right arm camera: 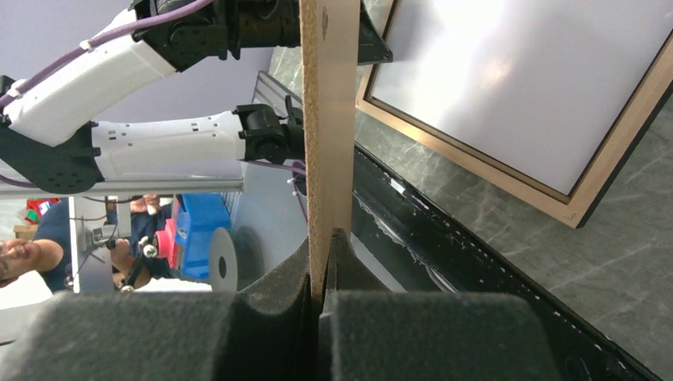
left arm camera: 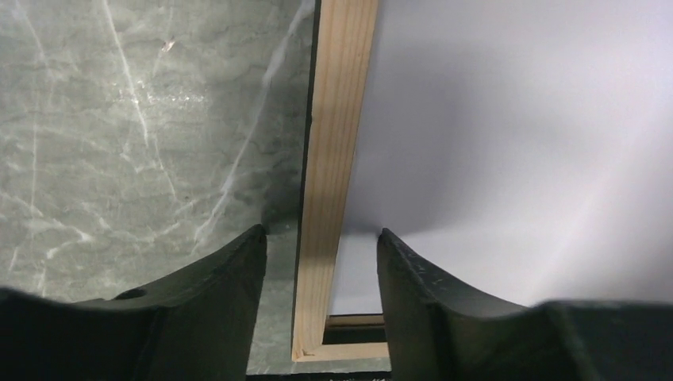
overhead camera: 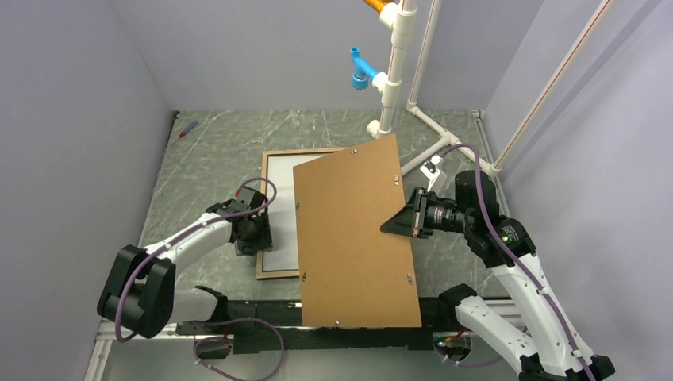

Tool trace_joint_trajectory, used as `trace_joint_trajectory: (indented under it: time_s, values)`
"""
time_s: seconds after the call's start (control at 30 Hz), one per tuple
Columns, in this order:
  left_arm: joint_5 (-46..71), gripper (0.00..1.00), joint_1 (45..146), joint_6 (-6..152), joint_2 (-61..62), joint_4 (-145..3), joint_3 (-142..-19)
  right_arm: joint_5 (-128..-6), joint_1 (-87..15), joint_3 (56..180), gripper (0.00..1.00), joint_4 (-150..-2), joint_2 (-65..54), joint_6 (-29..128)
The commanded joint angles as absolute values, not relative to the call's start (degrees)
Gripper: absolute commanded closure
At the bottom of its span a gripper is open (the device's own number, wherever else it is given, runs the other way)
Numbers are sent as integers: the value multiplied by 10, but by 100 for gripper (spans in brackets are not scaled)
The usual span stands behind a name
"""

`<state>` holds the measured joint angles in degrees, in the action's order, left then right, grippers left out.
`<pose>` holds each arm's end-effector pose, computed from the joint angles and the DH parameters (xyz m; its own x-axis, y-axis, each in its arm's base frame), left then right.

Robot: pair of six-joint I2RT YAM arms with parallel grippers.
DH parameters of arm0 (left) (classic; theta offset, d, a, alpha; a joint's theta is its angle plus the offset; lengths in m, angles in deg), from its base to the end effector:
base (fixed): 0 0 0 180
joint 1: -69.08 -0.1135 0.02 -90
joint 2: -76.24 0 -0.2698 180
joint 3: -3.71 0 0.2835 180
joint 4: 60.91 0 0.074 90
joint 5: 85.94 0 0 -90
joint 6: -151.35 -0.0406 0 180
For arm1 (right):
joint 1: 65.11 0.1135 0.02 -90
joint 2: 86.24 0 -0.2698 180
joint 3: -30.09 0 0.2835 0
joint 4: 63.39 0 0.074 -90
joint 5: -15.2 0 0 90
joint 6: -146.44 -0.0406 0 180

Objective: Put the photo into the frame

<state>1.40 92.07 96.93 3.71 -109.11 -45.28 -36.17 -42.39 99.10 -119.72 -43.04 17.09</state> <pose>0.2169 -0.0900 0.1488 -0.9302 -0.2367 -0.2805 -0.2022 0.9683 -0.1465 0.1467 0.0889 0.3679 -0.8681 0.1735 -0.4651 -0.3199 0.5210 0.7914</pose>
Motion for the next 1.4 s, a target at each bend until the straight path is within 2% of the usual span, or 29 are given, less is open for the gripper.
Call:
trace_joint_trajectory:
  time_s: [0.0,0.07,0.27,0.53,0.77,1.17,1.33,1.37]
  values:
    - [30,47,918,959,23,-1053,-452,-339,-422,994,100,-1127,-437,166]
    - [34,58,918,961,27,-1049,-443,-337,-422,991,100,-1126,-435,168]
    - [29,100,918,967,53,-1060,-417,-340,-422,986,100,-1129,-436,171]
    - [45,100,924,990,133,-1080,-380,-343,-422,979,100,-1120,-438,171]
    - [6,100,979,1047,200,-1133,-373,-344,-422,977,100,-1117,-431,177]
    - [-42,100,1066,1088,203,-1171,-370,-346,-422,979,100,-1125,-422,190]
    - [-63,100,1076,1098,202,-1184,-372,-348,-422,974,100,-1122,-419,194]
    - [-67,98,1075,1100,200,-1187,-376,-348,-422,972,100,-1121,-417,194]
